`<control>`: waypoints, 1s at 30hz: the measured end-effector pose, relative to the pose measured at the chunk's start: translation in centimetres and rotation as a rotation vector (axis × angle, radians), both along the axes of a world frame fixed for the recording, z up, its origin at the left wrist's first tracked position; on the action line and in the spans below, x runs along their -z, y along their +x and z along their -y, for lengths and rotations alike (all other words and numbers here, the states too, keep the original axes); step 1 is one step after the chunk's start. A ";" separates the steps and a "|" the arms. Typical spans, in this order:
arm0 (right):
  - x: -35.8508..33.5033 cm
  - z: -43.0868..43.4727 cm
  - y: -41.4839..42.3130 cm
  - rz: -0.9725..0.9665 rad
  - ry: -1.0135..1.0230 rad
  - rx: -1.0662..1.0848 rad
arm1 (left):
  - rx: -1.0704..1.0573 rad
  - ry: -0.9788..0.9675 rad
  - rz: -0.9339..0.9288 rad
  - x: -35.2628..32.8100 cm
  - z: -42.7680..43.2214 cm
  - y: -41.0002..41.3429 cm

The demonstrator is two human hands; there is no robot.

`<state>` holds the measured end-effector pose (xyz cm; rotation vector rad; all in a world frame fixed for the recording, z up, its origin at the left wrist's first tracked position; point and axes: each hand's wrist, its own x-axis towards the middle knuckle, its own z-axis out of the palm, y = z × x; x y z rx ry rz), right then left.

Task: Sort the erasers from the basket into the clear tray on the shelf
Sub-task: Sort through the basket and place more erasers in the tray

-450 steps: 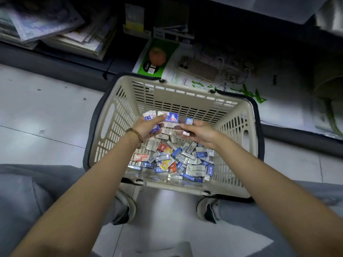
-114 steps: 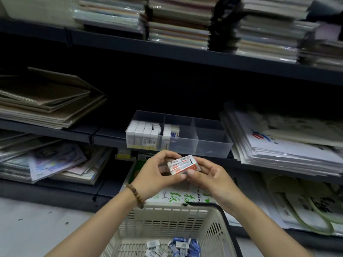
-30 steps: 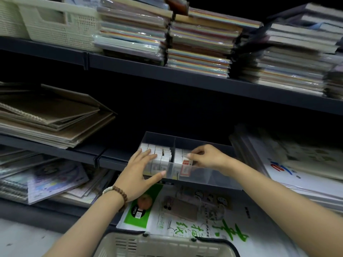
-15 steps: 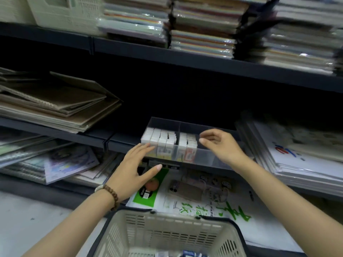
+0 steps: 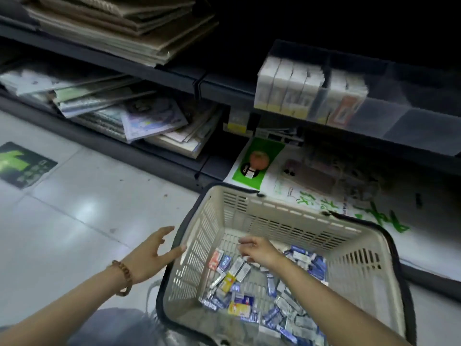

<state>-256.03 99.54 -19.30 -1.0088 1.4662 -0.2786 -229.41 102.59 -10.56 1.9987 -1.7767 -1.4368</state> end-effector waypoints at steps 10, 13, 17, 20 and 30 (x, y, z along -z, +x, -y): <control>11.3 0.5 5.6 -0.395 -0.099 -0.410 | 0.201 0.188 -0.166 2.9 1.5 0.8; 12.1 -0.6 6.0 -0.396 -0.201 -0.398 | 0.213 0.203 -0.188 3.4 1.9 0.9; 12.2 -3.1 6.3 -0.326 -0.292 -0.440 | 0.197 0.172 -0.184 3.6 2.1 0.7; 12.0 -4.1 6.7 -0.335 -0.243 -0.431 | 0.160 0.172 -0.194 3.4 2.1 0.4; 7.8 -4.2 6.1 -0.213 -0.186 -0.408 | 0.029 -0.118 -0.069 2.9 1.9 -0.2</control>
